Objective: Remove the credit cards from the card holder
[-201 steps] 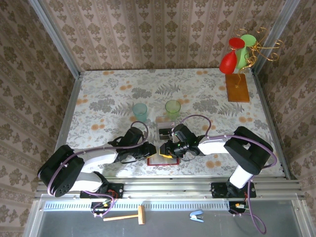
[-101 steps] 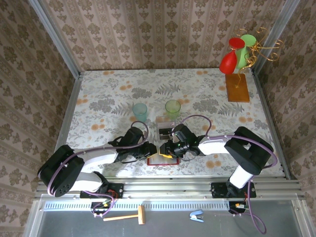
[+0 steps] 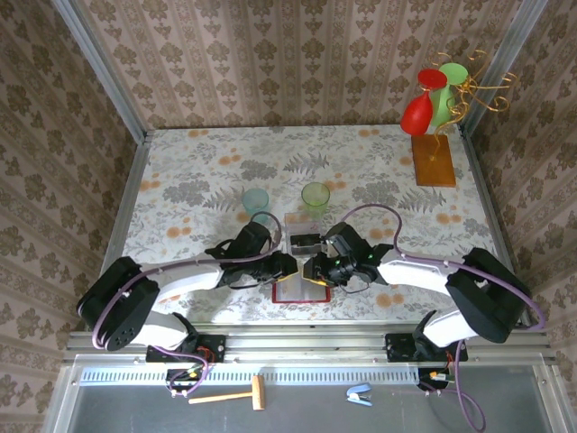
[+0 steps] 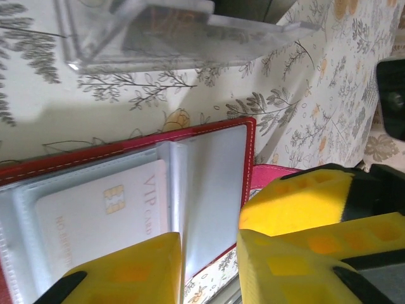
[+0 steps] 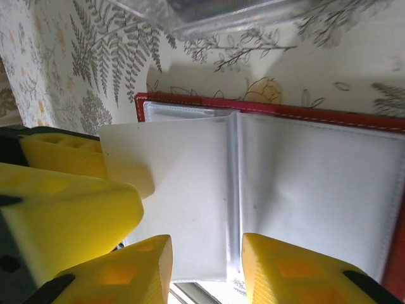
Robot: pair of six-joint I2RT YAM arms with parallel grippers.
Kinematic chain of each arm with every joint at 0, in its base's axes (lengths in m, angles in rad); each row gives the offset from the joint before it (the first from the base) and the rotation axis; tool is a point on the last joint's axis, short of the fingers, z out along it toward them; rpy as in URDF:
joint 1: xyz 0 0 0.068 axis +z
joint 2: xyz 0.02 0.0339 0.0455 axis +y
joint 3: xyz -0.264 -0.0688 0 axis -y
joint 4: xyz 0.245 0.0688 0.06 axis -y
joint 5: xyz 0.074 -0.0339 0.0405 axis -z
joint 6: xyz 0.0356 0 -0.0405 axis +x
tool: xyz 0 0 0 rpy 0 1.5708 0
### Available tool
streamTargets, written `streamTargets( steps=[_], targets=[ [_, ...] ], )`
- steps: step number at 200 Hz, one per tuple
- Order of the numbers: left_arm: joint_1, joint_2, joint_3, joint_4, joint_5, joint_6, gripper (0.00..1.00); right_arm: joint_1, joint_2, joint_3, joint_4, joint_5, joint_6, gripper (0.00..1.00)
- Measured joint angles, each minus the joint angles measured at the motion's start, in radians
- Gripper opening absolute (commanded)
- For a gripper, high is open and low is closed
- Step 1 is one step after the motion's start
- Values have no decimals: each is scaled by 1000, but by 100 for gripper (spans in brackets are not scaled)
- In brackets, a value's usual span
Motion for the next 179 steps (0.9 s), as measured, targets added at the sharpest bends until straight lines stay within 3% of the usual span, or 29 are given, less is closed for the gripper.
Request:
streamTargets(
  steps=[68,179],
  targets=[
    [-44,79,72,4,12,12,48,-85,-199,-32,-119,47,-34,36],
    [-93,203,118,70,31,-1,50,-121,-291,-97,-171,62,-45,37]
  ],
)
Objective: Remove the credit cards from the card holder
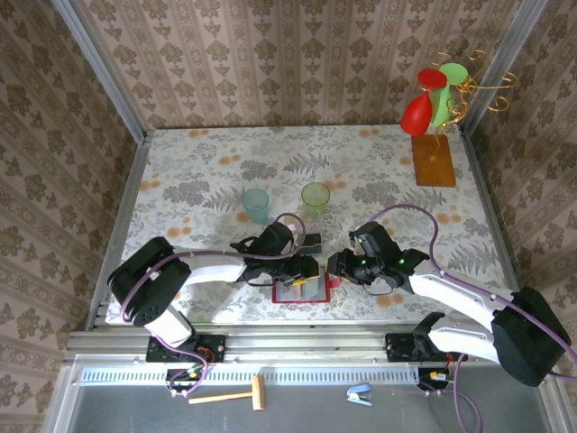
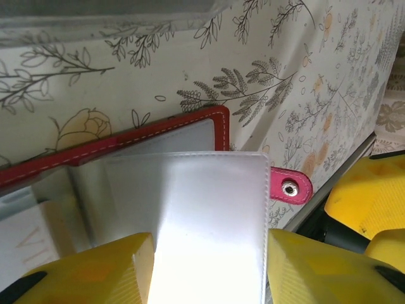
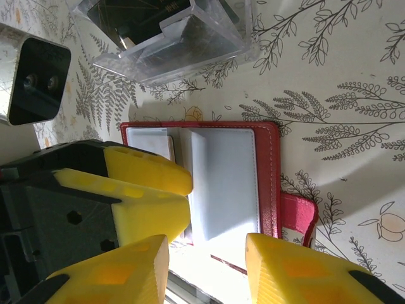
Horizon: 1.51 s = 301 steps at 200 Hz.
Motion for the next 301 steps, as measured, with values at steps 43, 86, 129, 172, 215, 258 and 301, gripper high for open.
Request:
streamTargets(
  steps=[43,86,129,172,215,258,301],
  targets=[
    [0,0,0,4,4,0,50,0,-1,0,-1,0,1,37],
    [4,-23,-2,3,3,0,50,0,4,0,7,-3,3,35],
    [30,-109,-43,3,2,0,50,16,72,0,60,-18,24,33],
    [53,-169,-102,-4,-6,0,44,76,182,42,87,-24,32,31],
    [89,-245,-173,-16,-21,0,38,123,287,115,131,-25,47,27],
    [121,-310,-240,-21,-35,1,33,156,378,159,159,-28,53,25],
    [140,-336,-286,-27,-42,1,29,179,439,188,183,-38,69,22]
  ],
)
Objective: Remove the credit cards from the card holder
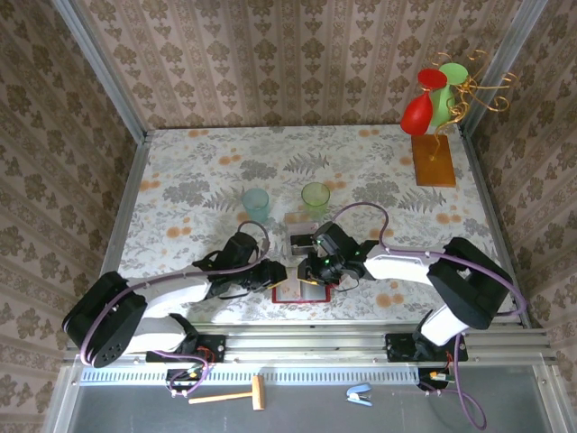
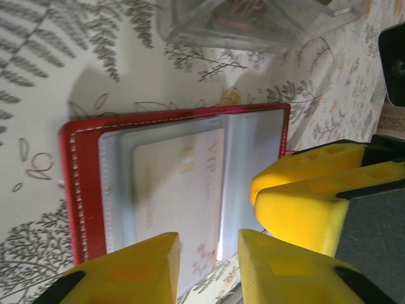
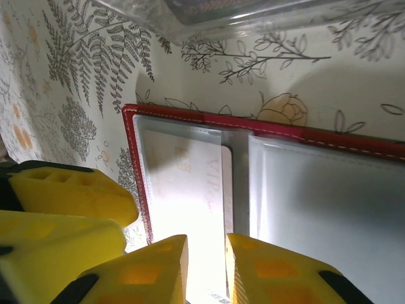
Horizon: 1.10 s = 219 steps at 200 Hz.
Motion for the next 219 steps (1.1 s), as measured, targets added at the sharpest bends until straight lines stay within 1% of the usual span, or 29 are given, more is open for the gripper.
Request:
streamTargets(
  steps=[51,154,219],
  targets=[
    [13,0,-27,0,0,3,29,13,43,19,5,-11,4,21],
    [21,0,-52,5,0,3,29,17,79,29,18,-17,3,22],
    [22,0,-68,29,1,3,30,17,79,58,-50,-8,-27,23]
  ],
)
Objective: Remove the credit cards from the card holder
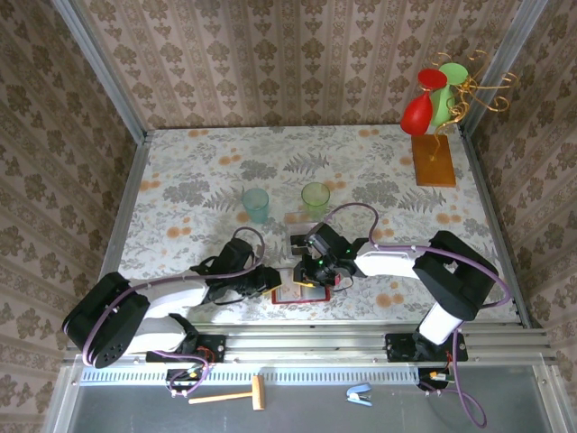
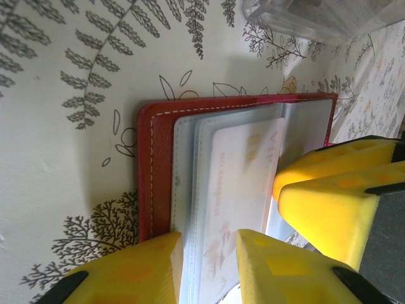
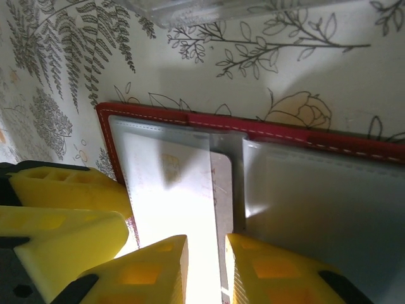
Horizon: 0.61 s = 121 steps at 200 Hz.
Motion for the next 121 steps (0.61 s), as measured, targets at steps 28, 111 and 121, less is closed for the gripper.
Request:
streamTargets(
  steps=[28,111,121],
  targets=[
    [4,0,-1,2,3,0,30,0,0,9,-29,8,-16,23],
    [6,0,-2,2,3,0,30,2,-1,33,-100,34,-57,23],
    [6,0,-2,1,3,0,30,2,-2,35,-106,35,-57,23]
  ],
)
